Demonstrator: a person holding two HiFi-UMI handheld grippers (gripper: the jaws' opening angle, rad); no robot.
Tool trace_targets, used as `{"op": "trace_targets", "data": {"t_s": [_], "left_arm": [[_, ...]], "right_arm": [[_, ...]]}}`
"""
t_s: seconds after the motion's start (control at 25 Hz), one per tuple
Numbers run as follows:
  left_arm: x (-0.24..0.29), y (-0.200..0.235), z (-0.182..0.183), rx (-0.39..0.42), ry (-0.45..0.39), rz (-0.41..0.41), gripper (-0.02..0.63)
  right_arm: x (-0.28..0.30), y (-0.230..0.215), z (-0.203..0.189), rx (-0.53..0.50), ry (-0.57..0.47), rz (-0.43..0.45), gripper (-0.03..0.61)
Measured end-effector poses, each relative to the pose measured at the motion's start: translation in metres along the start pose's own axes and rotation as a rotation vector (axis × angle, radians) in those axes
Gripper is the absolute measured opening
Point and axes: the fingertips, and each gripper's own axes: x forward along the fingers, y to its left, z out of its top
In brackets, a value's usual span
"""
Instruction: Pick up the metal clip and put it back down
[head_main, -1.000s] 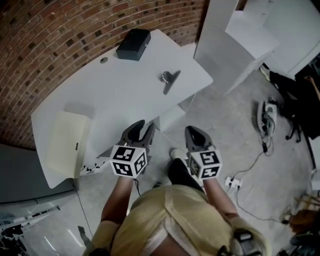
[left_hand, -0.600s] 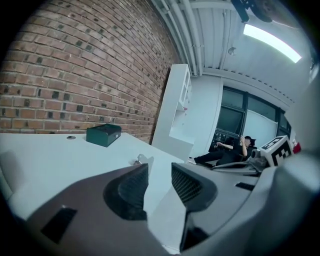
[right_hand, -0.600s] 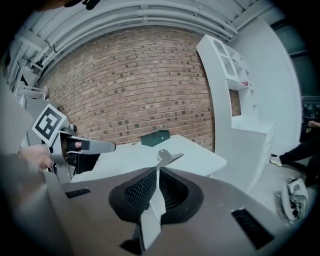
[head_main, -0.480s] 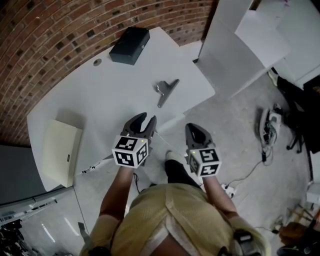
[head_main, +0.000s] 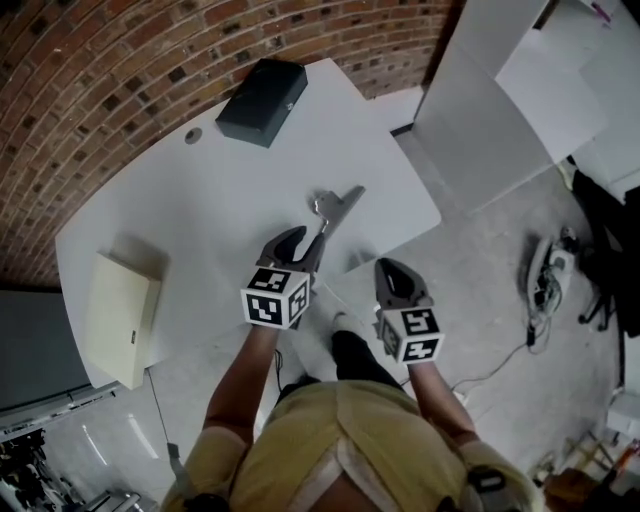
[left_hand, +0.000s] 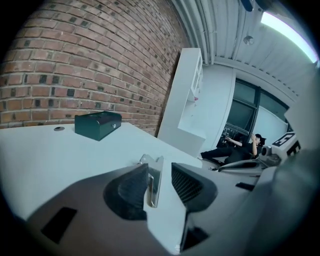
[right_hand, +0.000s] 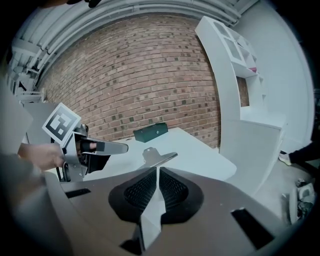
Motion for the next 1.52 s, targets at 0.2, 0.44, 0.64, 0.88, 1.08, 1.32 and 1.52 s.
{"op": "trace_targets", "data": {"t_s": [0.2,0.44,0.64,0.88,1.08,1.32,1.52], "left_arm": [[0.037,0.012,0.004,-0.007,0.034,0.014,0.125],[0.068,0.027,0.005,-0.008,0.068,0.042,0.125],[0.082,0.037,0.006,-0.02,0.075,0.08,0.124],[0.094,0.045,0.003,-0.025,0.093,0.104,0.125],[0.105,0.044,0.001,-0.024,0.102,0.101,0.124],[0.109,0.043,0.004,-0.024,0.104,0.073,0.124],[0.106,0.041,0.006,-0.042,0.093,0.032,0.106]], "right_arm": [[0.02,-0.013,0.004,0.004,0.009,0.018,0.005],[0.035,-0.025,-0.002,0.016,0.047,0.032,0.005],[0.042,-0.033,-0.001,0.032,0.044,0.043,0.005],[0.044,-0.041,-0.006,0.046,0.062,0.04,0.005],[0.043,-0.05,-0.011,0.062,0.067,0.033,0.005],[0.043,-0.055,-0.014,0.071,0.069,0.02,0.005],[0.045,-0.05,-0.015,0.07,0.075,0.025,0.005]]}}
